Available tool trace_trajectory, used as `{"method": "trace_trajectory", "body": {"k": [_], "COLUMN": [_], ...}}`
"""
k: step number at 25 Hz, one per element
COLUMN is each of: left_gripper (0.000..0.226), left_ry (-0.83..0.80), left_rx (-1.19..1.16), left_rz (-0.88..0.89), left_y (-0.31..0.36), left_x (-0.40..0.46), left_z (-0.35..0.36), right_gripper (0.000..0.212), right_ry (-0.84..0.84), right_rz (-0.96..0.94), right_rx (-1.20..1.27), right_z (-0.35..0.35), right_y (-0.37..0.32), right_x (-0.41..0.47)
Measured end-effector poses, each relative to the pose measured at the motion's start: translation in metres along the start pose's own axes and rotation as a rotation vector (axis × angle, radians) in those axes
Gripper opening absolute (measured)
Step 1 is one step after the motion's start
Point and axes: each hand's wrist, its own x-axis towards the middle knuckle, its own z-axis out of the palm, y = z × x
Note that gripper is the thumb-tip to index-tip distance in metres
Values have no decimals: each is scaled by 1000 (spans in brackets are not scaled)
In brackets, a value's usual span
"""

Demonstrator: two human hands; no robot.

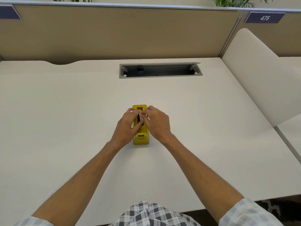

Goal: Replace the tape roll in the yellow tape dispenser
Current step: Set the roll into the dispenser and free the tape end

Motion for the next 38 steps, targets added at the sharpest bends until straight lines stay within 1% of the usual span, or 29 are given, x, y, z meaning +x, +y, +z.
{"method": "trace_trajectory", "body": {"k": [6,12,14,17,23,30,34,38], "left_gripper": [31,32,34,44,49,53,51,51], "left_ry": [31,12,-2,-36,-81,-81,-84,-54], "left_rx": [-7,-33,-58,-110,-167,-132,-108,0], "left_rz": [-2,-1,-19,-78,-78,-92,-67,-76], "left_y": [4,3,2,-1,-3,-4,-3,-3], "left_x": [-1,0,0,0,-1,-2,-3,-7], "left_z": [1,0,-1,-3,-8,-6,-6,-4], "right_gripper": [17,18,19,19,19,19,17,15], "right_ry": [-6,-35,-37,-53,-62,-32,-14,15], "right_rz": [-4,-16,-16,-10,8,19,21,14], "right_rx": [-7,-14,-19,-28,-19,12,32,36], "right_z": [0,-2,-2,-3,-4,-1,-1,0], "right_y": [0,-2,-3,-4,-4,-5,-5,-4], "right_x": [2,-1,-4,-8,-20,-32,-39,-46]}}
